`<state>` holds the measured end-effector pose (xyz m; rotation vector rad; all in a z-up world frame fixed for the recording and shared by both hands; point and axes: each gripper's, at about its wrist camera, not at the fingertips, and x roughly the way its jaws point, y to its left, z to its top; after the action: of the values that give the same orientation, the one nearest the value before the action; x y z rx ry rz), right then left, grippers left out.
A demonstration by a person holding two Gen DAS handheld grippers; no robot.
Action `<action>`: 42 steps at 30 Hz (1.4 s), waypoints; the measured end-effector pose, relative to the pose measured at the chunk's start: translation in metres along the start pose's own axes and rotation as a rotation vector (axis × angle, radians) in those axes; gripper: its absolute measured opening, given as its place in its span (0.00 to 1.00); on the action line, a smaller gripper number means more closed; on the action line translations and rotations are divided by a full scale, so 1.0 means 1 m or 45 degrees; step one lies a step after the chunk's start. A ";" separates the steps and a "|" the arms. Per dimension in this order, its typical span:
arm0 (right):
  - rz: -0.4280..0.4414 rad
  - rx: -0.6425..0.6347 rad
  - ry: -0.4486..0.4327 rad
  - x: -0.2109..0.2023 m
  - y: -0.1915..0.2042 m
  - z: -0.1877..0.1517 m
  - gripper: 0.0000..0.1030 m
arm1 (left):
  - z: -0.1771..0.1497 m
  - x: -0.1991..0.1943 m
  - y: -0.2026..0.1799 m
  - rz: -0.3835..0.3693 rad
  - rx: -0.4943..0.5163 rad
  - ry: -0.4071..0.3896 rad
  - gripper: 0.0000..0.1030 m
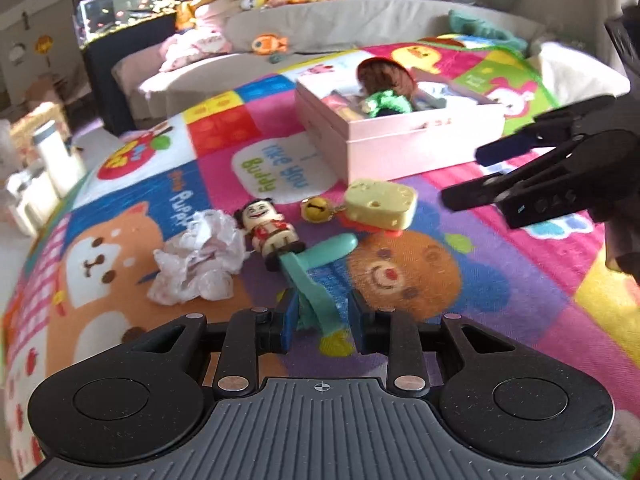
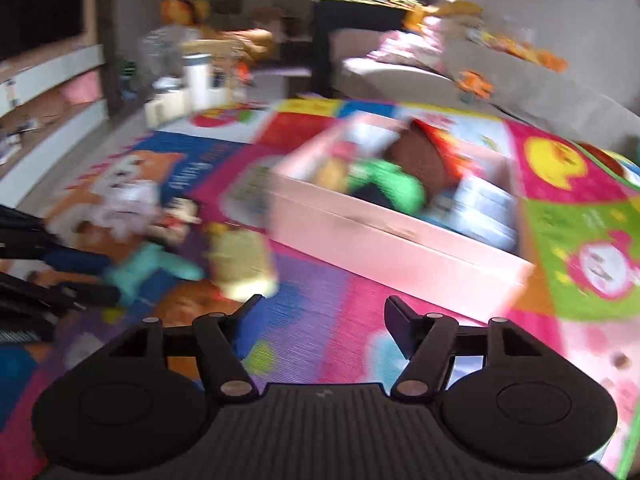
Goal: Organize objects
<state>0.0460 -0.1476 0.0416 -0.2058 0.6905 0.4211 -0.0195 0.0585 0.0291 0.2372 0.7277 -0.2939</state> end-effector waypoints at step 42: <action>0.005 0.168 0.119 0.034 -0.054 -0.003 0.56 | -0.013 0.016 0.012 0.043 -0.308 -0.053 0.24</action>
<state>0.0916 -0.1861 0.0196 -0.1001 0.8079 0.3697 -0.0120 0.0708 0.0098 0.0139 0.7105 -0.1757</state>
